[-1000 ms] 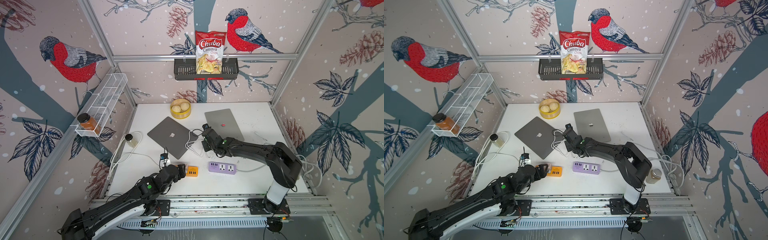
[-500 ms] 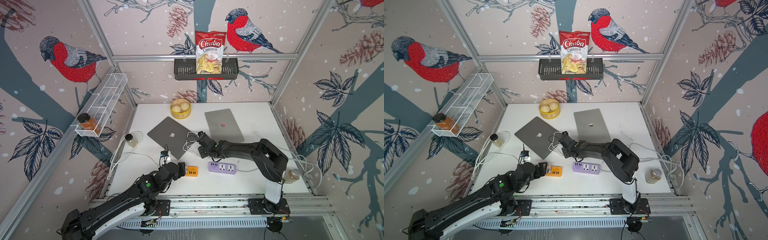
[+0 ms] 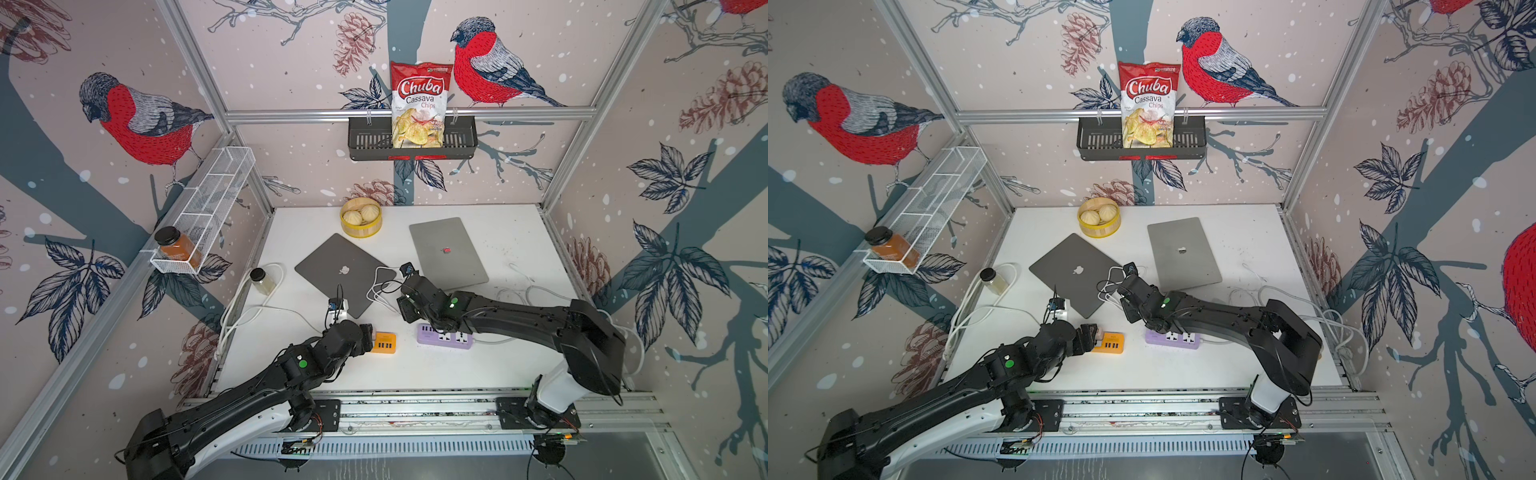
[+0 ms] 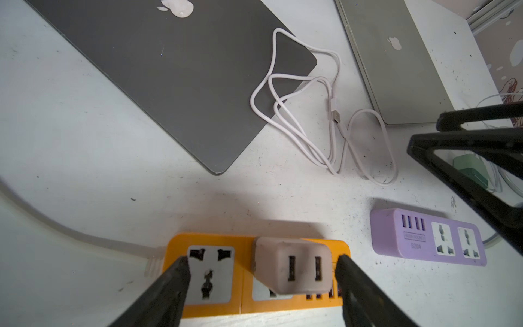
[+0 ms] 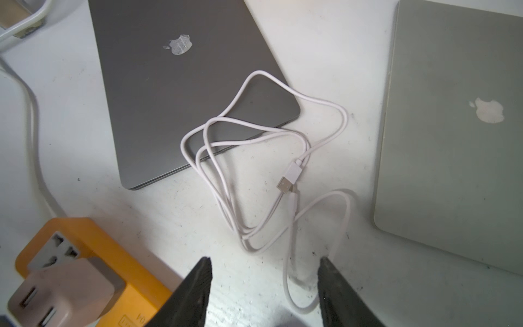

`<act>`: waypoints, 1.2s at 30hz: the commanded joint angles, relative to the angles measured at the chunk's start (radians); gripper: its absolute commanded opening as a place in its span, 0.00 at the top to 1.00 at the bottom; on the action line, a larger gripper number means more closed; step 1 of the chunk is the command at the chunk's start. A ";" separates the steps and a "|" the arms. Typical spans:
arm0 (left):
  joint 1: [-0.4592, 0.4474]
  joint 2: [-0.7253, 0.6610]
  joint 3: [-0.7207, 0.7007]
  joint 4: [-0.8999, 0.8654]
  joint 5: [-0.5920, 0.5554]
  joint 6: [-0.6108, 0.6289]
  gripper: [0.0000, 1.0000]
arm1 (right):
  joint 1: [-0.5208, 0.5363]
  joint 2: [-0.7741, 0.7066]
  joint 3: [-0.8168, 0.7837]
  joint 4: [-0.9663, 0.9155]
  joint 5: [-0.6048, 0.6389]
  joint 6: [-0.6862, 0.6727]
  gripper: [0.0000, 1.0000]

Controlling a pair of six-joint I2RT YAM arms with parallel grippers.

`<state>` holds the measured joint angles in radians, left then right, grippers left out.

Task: Unplug the laptop charger
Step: Place the charging cable at the center of the board, then pick up the charging cable from the center of the board.

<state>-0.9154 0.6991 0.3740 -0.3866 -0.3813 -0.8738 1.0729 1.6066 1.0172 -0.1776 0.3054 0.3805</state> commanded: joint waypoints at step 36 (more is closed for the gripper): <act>0.001 -0.107 0.000 -0.068 -0.079 -0.033 0.15 | -0.093 0.348 0.244 0.094 -0.118 -0.300 0.99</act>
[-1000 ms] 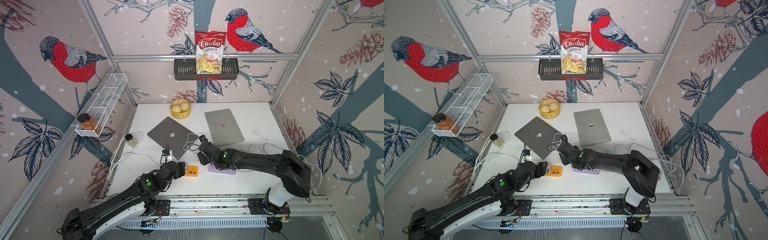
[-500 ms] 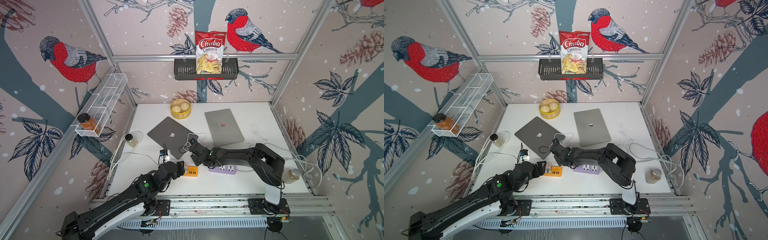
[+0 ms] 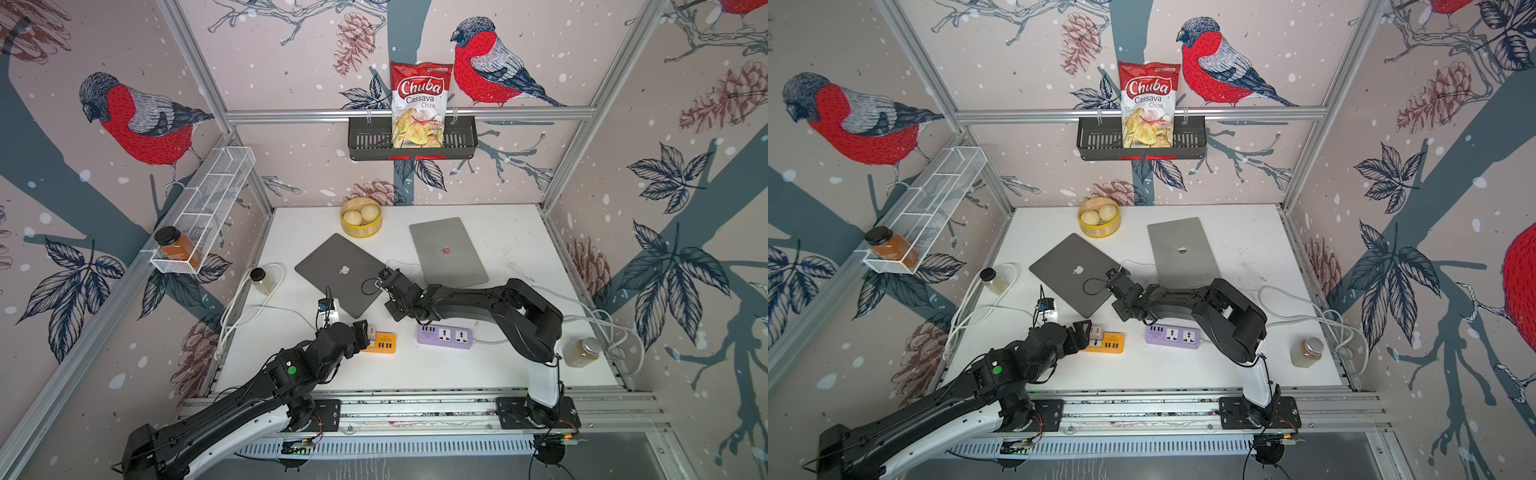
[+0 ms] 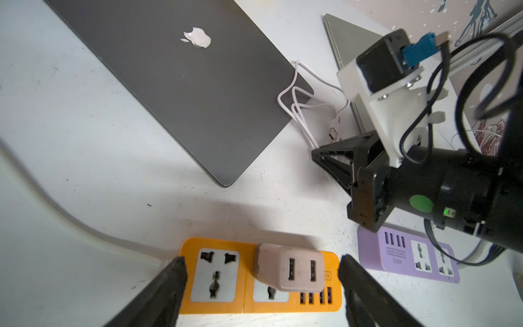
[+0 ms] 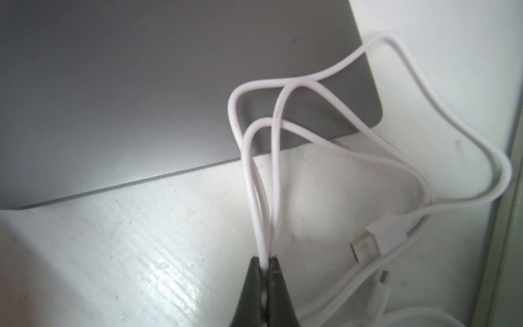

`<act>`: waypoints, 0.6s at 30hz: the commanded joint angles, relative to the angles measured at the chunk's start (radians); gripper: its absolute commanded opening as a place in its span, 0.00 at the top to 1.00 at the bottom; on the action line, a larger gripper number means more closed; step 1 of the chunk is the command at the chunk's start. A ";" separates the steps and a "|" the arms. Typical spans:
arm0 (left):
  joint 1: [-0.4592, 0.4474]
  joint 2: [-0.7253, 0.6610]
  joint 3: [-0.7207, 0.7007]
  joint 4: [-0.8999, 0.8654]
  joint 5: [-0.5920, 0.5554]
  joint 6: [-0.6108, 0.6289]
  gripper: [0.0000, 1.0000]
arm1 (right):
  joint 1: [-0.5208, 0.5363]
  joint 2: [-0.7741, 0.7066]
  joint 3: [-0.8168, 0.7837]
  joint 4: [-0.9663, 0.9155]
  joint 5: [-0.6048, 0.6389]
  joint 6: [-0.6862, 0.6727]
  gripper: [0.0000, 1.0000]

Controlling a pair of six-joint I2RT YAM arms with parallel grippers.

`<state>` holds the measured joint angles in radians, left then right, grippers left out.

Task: Unplug the laptop charger
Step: Pick up the charging cable from the center of the board.

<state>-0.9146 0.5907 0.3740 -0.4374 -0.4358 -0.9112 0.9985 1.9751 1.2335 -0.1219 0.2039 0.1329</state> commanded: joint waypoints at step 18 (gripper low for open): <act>0.016 0.006 -0.019 -0.014 -0.054 0.008 0.13 | -0.217 0.399 0.746 -0.103 0.005 -0.309 1.00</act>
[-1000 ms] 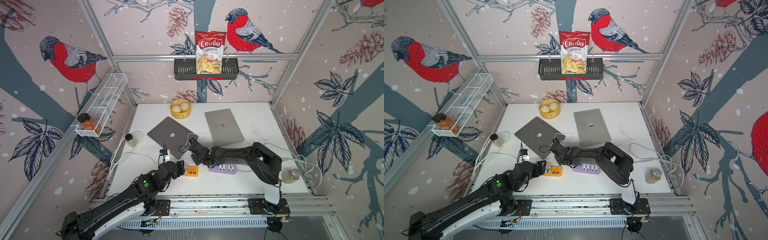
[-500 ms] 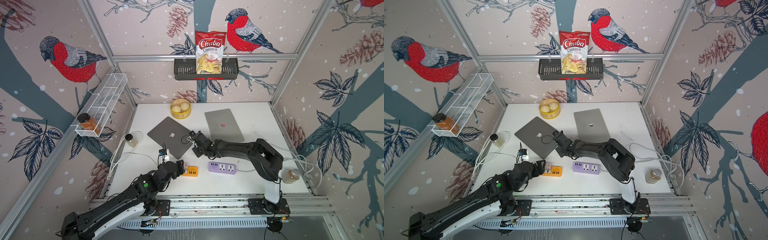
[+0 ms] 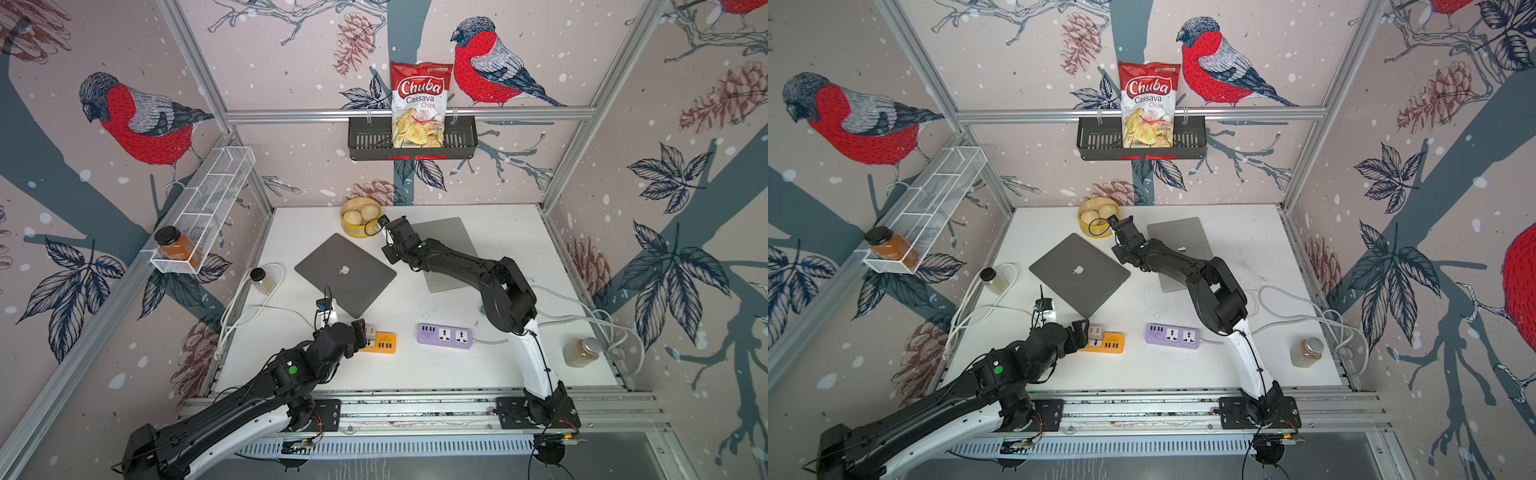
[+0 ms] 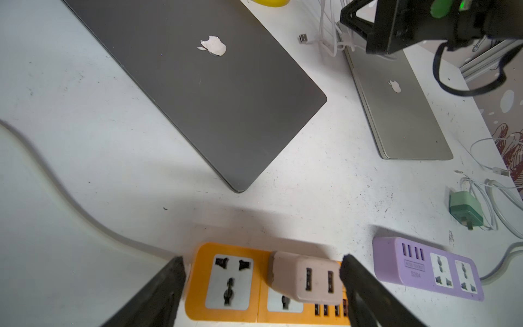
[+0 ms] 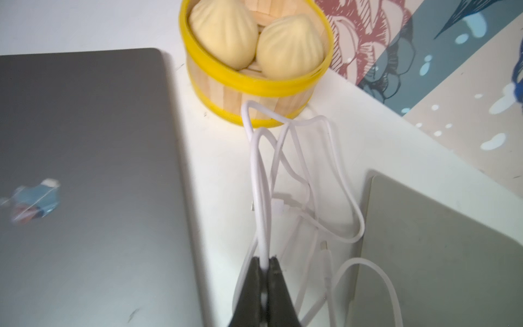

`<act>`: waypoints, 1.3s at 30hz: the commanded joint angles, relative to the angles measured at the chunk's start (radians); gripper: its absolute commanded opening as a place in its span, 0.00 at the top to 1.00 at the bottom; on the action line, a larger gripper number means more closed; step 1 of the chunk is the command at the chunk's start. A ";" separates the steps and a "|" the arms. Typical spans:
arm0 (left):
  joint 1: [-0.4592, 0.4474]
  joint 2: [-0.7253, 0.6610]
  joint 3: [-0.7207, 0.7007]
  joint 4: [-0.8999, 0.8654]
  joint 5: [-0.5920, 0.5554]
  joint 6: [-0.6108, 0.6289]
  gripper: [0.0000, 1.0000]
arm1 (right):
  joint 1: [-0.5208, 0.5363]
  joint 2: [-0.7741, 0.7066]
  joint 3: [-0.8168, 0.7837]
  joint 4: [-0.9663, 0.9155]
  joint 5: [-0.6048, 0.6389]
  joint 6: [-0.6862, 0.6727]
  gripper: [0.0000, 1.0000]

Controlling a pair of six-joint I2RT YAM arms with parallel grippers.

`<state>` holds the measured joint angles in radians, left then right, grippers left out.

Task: Unplug the laptop charger
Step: Place the charging cable at the center of the board.

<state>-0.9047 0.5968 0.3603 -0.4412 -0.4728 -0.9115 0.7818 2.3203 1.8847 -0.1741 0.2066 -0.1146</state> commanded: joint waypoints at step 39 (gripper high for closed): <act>0.029 0.006 -0.005 0.027 0.013 0.031 0.12 | -0.003 0.119 0.062 -0.094 -0.055 0.045 0.59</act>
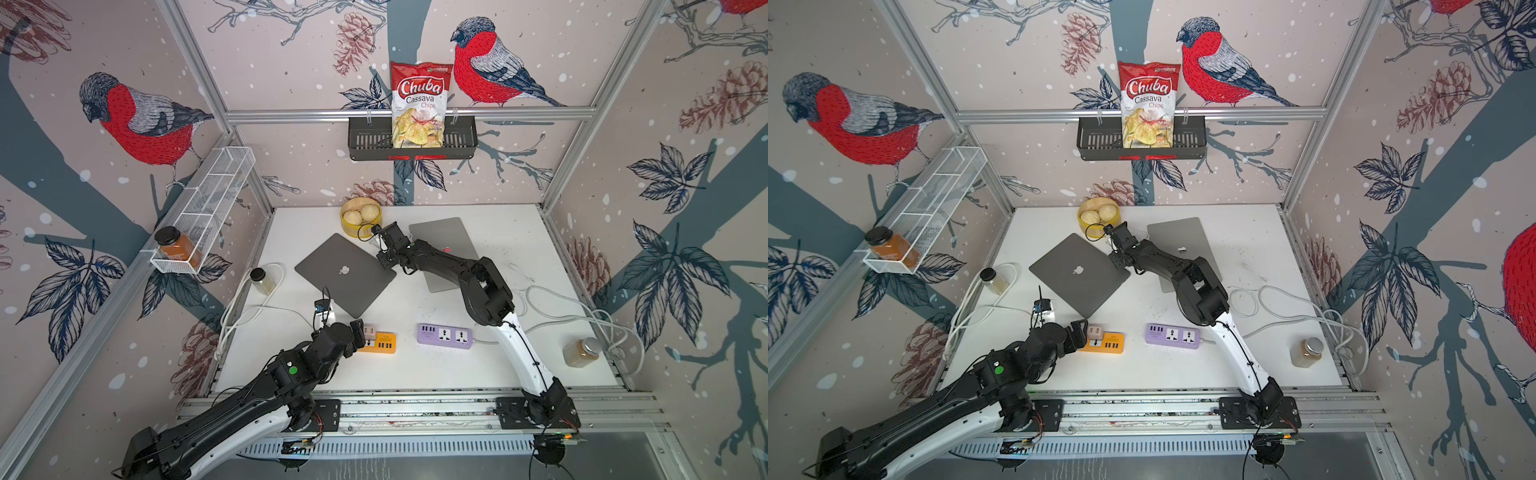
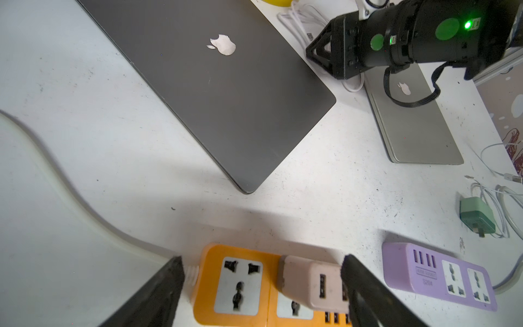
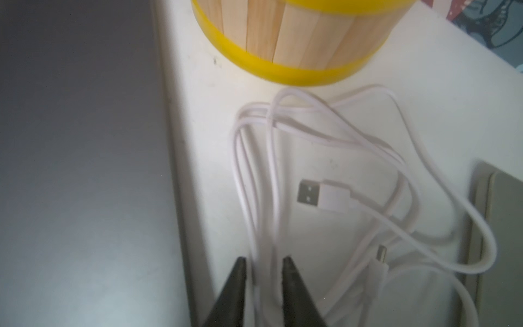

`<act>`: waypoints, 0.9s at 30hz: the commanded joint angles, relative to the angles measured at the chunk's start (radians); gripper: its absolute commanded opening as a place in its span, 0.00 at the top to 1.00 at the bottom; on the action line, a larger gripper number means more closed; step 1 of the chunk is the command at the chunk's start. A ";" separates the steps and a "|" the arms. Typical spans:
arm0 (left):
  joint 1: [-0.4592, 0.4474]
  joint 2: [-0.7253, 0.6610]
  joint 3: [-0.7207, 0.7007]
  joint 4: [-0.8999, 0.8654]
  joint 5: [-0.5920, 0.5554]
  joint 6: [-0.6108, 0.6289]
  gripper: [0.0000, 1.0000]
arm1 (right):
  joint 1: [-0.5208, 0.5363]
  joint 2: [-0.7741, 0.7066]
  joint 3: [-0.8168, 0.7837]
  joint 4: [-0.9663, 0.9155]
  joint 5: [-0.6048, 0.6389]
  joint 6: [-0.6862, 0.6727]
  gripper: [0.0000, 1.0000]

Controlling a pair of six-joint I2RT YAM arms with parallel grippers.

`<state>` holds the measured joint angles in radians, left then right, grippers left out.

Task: Unplug the laptop charger
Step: Place the charging cable at the center of the board, then remove the plug from the socket.

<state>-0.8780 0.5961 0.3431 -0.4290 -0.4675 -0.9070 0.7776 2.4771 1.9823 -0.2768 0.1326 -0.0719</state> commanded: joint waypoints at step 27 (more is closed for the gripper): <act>0.001 0.182 0.062 0.157 0.220 0.173 0.18 | 0.426 -0.915 -1.207 0.425 0.219 0.506 0.42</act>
<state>-0.8768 0.7773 0.4046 -0.3187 -0.2882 -0.7582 1.1614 1.6016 0.8257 0.0238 0.2836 0.3740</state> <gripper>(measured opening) 0.823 0.583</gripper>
